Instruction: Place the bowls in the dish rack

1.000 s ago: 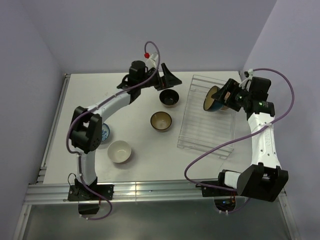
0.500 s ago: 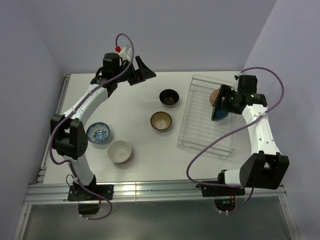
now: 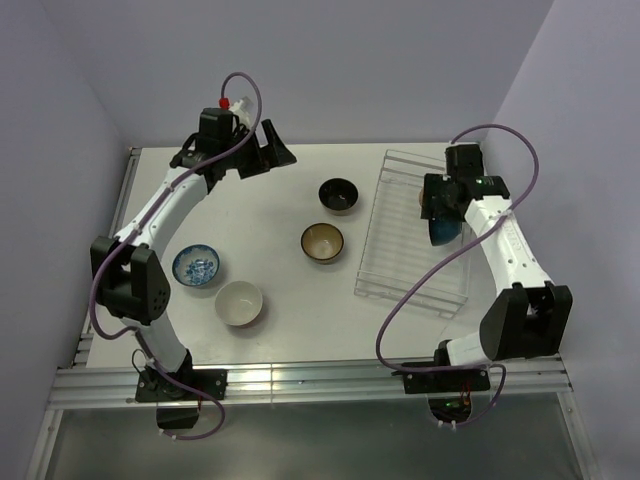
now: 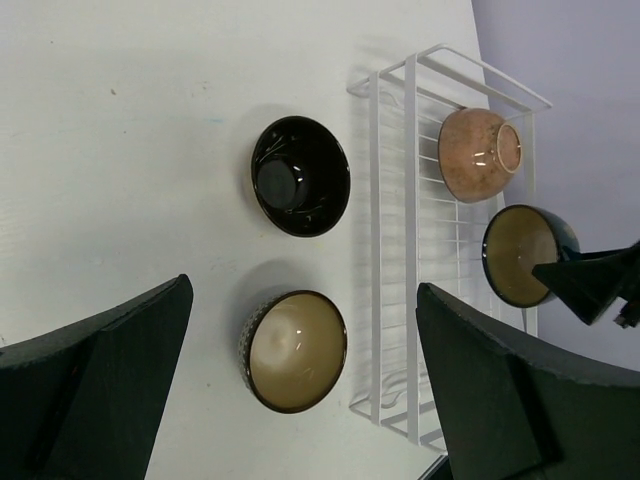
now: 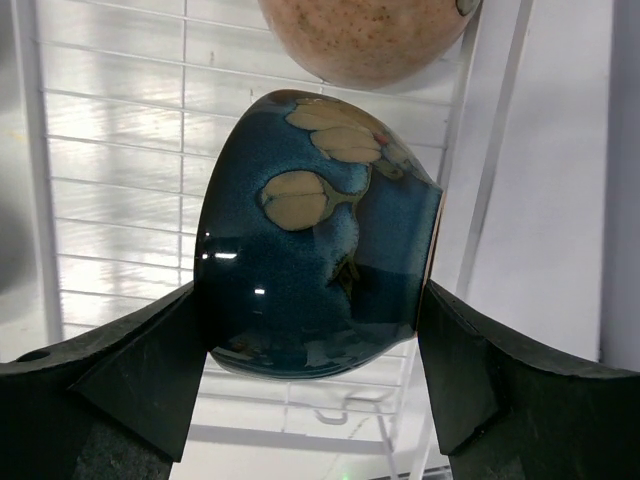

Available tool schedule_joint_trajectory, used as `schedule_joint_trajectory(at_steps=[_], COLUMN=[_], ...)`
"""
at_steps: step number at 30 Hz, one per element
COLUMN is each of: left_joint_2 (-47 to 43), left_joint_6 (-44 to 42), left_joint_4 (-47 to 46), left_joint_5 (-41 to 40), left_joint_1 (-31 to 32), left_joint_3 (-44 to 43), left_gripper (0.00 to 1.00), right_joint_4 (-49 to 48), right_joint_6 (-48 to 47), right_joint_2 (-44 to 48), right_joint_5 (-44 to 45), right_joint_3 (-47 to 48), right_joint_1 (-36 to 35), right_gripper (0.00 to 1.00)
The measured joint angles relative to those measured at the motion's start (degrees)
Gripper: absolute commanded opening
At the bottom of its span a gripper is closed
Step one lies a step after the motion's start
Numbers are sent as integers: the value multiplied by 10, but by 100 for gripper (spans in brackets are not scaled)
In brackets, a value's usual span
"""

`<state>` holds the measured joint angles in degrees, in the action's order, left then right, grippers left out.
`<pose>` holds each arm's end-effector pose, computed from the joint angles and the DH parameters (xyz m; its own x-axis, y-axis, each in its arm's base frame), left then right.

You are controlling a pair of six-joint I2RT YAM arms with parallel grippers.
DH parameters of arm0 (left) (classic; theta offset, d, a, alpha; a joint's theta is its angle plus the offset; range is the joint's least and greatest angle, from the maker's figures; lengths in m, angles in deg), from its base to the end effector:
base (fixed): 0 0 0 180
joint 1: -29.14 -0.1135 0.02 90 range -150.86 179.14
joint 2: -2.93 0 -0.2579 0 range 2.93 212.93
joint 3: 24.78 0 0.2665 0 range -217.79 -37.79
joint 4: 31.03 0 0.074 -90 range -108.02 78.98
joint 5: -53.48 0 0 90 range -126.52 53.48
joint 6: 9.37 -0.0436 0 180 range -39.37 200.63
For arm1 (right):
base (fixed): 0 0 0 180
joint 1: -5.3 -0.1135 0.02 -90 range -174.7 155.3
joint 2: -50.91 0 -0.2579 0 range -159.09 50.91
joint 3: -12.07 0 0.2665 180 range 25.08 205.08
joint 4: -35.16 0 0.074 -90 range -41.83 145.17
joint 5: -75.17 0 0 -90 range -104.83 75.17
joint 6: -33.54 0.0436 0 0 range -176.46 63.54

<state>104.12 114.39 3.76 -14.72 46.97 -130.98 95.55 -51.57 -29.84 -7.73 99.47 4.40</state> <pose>0.4090 -0.1486 0.3329 -0.7216 -0.3099 -0.6191 0.2287 0.7373 -0.6357 0.3127 -0.0005 0.3044 -0.7984 0.0721 -0.5978 0.1260 0.9908 -0.0489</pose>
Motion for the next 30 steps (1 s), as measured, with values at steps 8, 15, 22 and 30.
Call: schedule_joint_trajectory(at_steps=[8,15,22,30], left_joint_2=[-43,-59,-63,-68], left_joint_6=[-1,0,0,1], left_joint_4=[-10,-17,-19,-18], left_joint_5=[9,10,13,13], left_joint_1=[-30,-45,-53,-58], left_joint_3=[24,60,62,68], left_gripper=[100,100,99,99], right_joint_4=[0,-9,-33,-53], right_joint_6=[-42,-64,-78,-91], right_joint_2=[-37,-53,-79,-90], right_joint_5=[75,140,183,228], right_joint_3=[0,-2,-19,-35], right_joint_1=[-41,-64,-76,-90], right_gripper=[0,0,0,0])
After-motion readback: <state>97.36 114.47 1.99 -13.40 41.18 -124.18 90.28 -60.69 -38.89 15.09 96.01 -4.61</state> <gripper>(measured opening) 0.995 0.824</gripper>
